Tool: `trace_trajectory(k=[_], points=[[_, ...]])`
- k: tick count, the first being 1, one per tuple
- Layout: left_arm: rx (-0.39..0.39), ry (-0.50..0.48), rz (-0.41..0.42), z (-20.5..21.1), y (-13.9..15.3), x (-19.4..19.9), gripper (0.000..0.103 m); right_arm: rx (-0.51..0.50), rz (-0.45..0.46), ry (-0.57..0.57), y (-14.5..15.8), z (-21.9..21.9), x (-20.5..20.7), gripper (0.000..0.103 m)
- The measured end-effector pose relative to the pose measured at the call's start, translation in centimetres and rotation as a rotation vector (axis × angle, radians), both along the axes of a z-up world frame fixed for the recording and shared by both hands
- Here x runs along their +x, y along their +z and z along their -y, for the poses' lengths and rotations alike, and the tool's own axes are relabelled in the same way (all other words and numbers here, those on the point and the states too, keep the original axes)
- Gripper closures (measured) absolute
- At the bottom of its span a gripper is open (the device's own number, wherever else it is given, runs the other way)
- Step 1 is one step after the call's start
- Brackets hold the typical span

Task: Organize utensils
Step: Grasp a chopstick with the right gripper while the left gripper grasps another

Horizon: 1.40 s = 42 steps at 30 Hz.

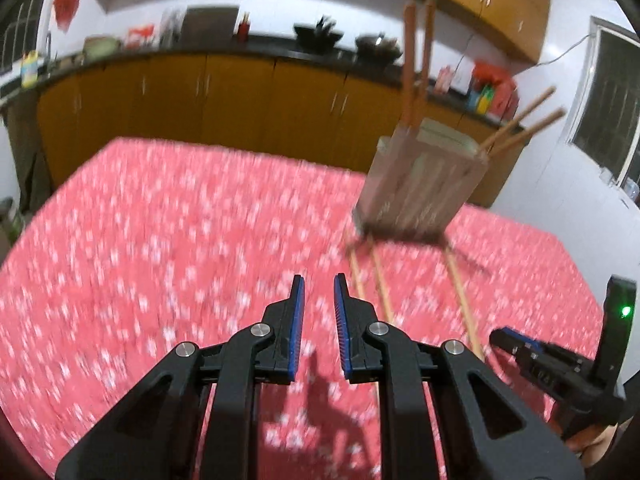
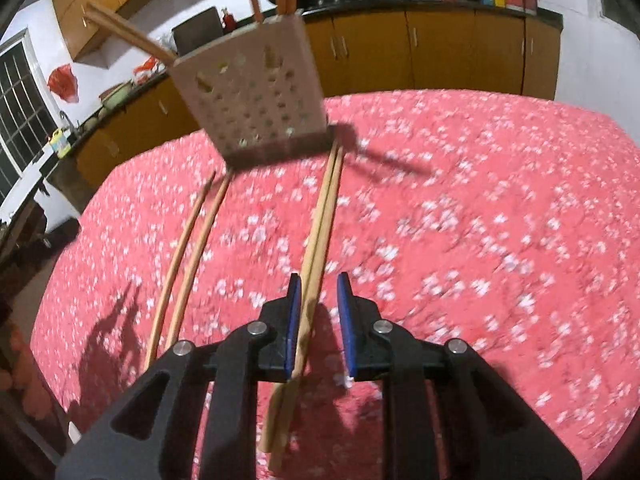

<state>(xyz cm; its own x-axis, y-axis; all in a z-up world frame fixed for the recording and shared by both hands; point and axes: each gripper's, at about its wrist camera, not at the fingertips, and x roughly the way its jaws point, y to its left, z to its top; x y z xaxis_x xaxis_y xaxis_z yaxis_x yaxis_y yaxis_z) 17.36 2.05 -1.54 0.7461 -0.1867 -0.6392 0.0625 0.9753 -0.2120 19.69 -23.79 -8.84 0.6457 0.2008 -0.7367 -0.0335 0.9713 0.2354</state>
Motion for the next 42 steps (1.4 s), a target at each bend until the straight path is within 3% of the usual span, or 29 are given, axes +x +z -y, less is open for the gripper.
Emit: trace_trajectory(k=[6, 13, 24, 26, 33, 42], points=[[0.001, -0.014, -0.041, 0.0, -2.0, -0.7, 0.087, -0.031, -0.03, 0.006, -1.3, -0.9, 0.2, 0.085], [0.006, -0.041, -0.054, 0.8, -2.3, -0.3, 0.087, -0.118, -0.018, -0.03, -0.7, -0.6, 0.7, 0.086], [-0.02, -0.117, -0.096, 2.8, -3.3, -0.1, 0.087, -0.111, -0.022, -0.012, -1.1, -1.0, 0.5, 0.087], [-0.023, -0.128, -0.103, 3.1, -3.5, -0.1, 0.087, -0.139, -0.019, -0.014, -1.1, -1.1, 0.5, 0.094], [-0.038, -0.178, -0.142, 4.4, -4.7, -0.2, 0.087, -0.131, -0.022, -0.104, -1.1, 1.1, 0.6, 0.095], [0.06, -0.184, -0.184, 5.9, -6.8, -0.2, 0.09, -0.136, -0.019, -0.099, -1.2, 1.0, 0.7, 0.095]])
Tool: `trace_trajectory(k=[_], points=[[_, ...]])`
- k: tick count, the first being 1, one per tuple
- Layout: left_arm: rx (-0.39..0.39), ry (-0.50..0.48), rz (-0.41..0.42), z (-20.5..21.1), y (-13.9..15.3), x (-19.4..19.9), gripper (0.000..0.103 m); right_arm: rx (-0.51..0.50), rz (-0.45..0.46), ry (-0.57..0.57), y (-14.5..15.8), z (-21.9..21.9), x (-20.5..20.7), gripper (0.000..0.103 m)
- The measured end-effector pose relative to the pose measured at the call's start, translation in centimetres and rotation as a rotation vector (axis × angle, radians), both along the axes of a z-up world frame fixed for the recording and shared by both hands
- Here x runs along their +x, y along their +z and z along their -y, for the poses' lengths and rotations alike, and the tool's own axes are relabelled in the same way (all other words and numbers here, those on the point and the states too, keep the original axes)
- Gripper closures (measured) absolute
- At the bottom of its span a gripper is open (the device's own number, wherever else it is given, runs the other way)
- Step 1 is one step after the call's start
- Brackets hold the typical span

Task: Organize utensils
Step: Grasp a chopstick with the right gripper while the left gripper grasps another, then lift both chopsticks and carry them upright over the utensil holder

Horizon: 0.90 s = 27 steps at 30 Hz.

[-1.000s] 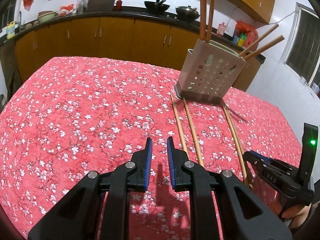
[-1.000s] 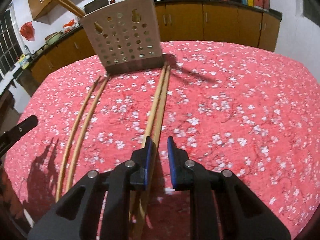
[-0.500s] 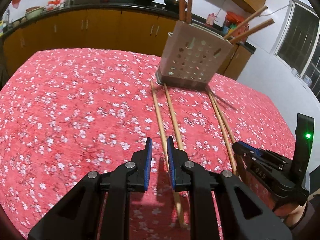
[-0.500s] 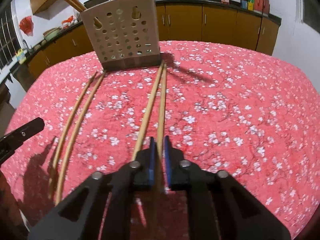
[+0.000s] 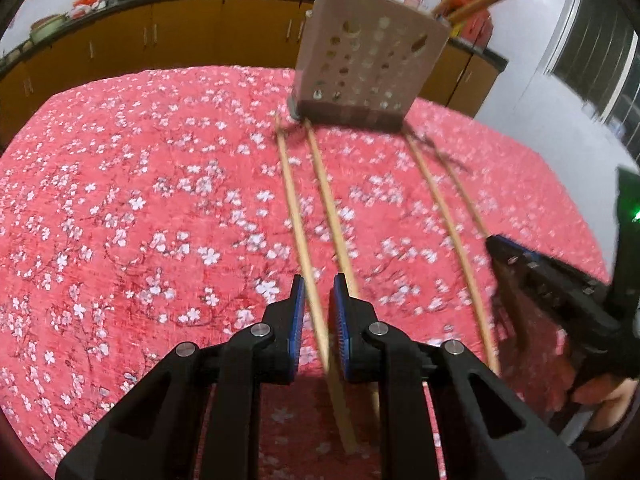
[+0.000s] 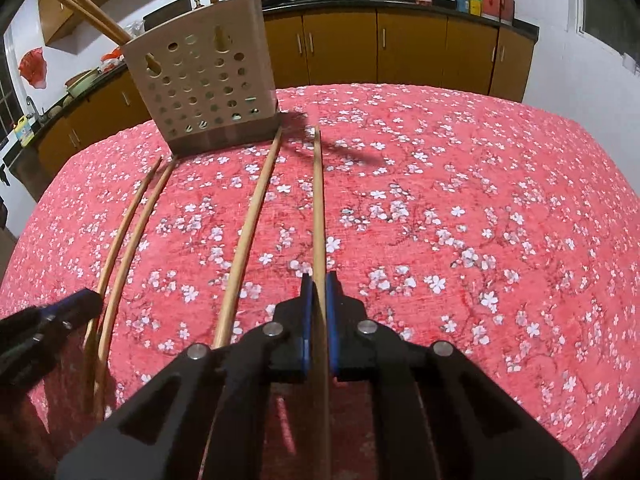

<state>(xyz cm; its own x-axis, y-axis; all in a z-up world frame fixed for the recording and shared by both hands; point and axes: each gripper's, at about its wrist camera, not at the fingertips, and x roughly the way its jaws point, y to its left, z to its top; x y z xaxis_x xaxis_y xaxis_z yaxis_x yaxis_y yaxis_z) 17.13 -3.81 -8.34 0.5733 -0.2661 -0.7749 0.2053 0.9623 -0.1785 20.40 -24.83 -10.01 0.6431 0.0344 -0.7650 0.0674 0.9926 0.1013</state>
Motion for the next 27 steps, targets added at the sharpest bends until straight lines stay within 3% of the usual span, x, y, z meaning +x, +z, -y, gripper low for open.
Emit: trace_trajectory(k=[4, 12, 16, 22, 27], points=[[0.037, 0.01, 0.01, -0.2, -0.1, 0.2, 0.095, 0.005, -0.002, 0.009, 0.0, -0.2, -0.4, 0.095], [0.08, 0.149, 0.012, -5.0, 0.3, 2.7, 0.096, -0.011, 0.008, 0.002, 0.1, 0.1, 0.1, 0.095], [0.054, 0.17, 0.007, -7.1, 0.4, 3.8, 0.096, 0.001, 0.012, -0.017, 0.1, 0.8, 1.3, 0.095], [0.062, 0.163, 0.04, -7.2, 0.5, 3.2, 0.094, 0.023, 0.012, -0.018, 0.0, 1.2, 1.7, 0.095], [0.016, 0.168, 0.034, -7.6, 0.4, 3.2, 0.094, 0.031, 0.012, -0.019, -0.1, 1.3, 1.6, 0.095]])
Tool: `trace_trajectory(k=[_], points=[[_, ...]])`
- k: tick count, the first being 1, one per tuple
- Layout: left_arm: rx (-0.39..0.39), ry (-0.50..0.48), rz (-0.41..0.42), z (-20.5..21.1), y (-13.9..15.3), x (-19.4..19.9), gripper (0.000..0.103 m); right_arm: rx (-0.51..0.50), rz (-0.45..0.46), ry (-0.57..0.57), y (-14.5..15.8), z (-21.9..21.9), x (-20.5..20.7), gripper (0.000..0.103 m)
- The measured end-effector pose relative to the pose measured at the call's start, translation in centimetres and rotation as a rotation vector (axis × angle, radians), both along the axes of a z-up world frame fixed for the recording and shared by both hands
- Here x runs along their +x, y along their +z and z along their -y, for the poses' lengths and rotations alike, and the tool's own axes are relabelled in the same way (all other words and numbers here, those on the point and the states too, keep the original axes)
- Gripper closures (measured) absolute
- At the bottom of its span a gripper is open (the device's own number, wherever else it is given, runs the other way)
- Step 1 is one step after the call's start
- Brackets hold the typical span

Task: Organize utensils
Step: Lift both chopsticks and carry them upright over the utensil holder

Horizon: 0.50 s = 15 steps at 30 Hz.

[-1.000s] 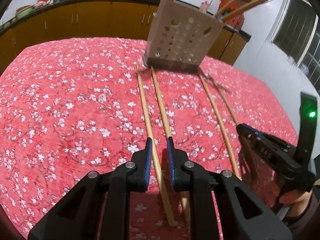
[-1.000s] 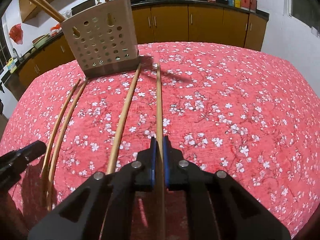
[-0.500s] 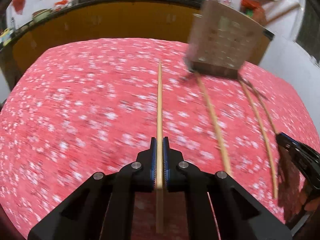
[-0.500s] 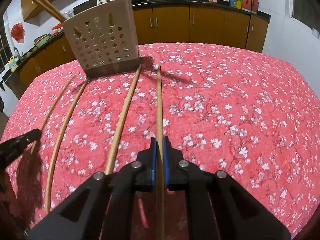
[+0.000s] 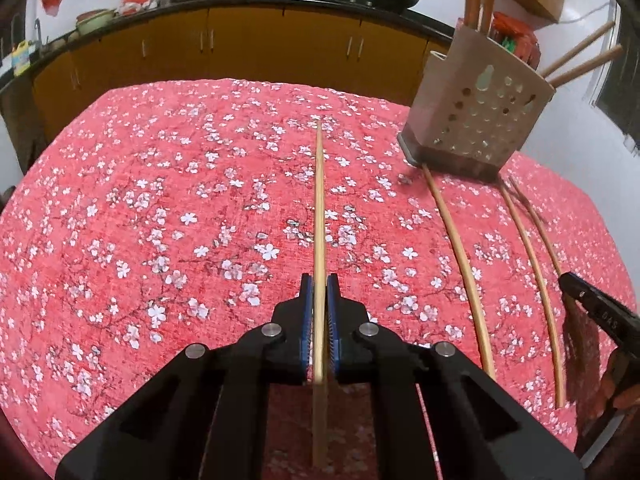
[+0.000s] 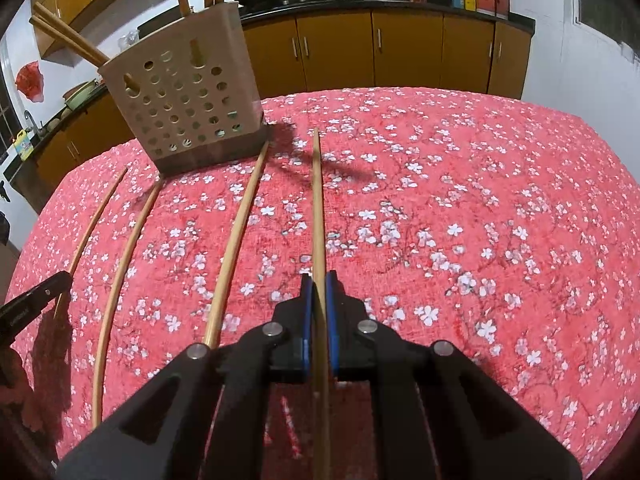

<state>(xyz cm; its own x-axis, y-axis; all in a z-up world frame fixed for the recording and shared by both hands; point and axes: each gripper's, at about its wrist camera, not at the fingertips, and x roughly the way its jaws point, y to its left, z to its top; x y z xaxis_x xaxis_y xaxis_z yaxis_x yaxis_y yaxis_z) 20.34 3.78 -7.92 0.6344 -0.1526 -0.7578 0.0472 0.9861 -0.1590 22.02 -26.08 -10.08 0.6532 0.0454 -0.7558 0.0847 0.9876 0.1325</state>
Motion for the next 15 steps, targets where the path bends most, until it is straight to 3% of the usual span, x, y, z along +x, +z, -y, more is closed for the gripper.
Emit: trace_trajectory(k=[15], points=[[-0.035, 0.004, -0.002, -0.3, 0.19, -0.09, 0.094, -0.001, 0.0, 0.0, -0.06, 0.07, 0.01, 0.095]])
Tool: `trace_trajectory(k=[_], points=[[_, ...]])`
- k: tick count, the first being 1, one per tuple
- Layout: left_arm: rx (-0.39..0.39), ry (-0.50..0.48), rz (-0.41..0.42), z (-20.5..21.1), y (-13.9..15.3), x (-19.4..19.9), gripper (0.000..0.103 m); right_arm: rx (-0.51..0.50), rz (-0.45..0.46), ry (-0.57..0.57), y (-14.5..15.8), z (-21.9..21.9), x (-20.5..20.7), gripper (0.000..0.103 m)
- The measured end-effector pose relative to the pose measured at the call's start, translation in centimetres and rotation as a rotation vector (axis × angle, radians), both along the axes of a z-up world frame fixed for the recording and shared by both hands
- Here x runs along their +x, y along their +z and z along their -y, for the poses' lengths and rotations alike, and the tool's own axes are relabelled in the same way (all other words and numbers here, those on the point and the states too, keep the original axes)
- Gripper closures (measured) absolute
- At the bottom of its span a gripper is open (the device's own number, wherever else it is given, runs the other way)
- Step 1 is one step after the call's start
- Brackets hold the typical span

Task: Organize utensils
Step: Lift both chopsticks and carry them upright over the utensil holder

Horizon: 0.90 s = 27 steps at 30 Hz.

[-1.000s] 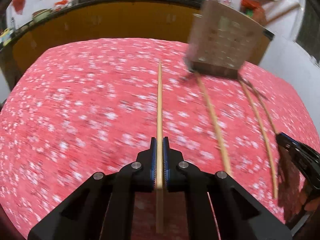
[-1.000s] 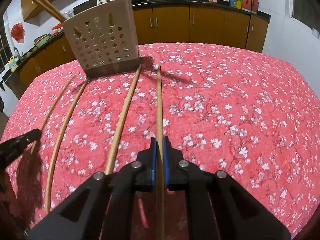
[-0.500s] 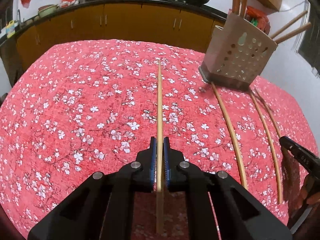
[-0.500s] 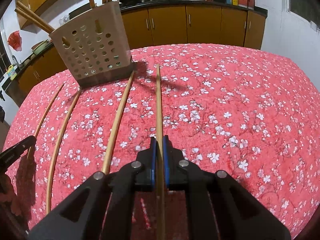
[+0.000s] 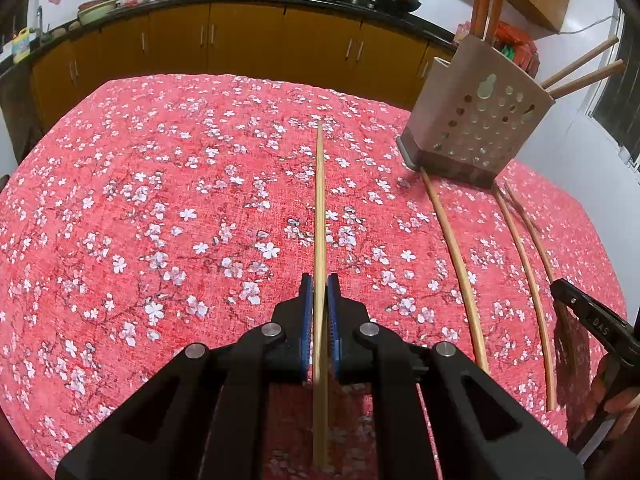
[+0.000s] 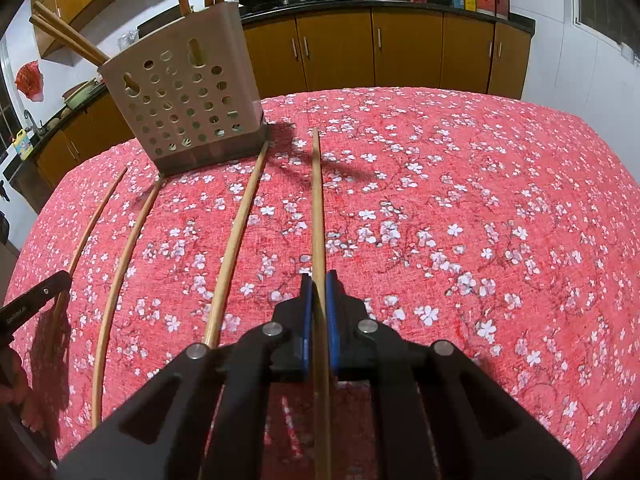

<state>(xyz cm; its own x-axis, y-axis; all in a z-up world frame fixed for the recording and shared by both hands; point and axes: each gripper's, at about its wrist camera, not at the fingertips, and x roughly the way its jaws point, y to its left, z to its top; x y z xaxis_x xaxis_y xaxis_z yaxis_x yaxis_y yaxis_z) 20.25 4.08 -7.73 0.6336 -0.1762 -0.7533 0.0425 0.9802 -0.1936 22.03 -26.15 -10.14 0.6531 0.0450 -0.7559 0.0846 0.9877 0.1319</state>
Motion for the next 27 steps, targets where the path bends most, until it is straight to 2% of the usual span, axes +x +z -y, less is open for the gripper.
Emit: trace_trajectory(k=[14, 20, 27], points=[[-0.002, 0.002, -0.001, 0.0, 0.1, 0.1, 0.094, 0.0, 0.0, 0.0, 0.1, 0.0, 0.1, 0.095], [0.052, -0.012, -0.001, 0.7, 0.2, -0.8, 0.094, -0.003, -0.002, -0.001, 0.1, -0.2, -0.7, 0.095], [0.034, -0.012, -0.002, 0.7, 0.3, -1.0, 0.094, 0.007, -0.001, -0.002, 0.2, -0.1, -0.9, 0.095]])
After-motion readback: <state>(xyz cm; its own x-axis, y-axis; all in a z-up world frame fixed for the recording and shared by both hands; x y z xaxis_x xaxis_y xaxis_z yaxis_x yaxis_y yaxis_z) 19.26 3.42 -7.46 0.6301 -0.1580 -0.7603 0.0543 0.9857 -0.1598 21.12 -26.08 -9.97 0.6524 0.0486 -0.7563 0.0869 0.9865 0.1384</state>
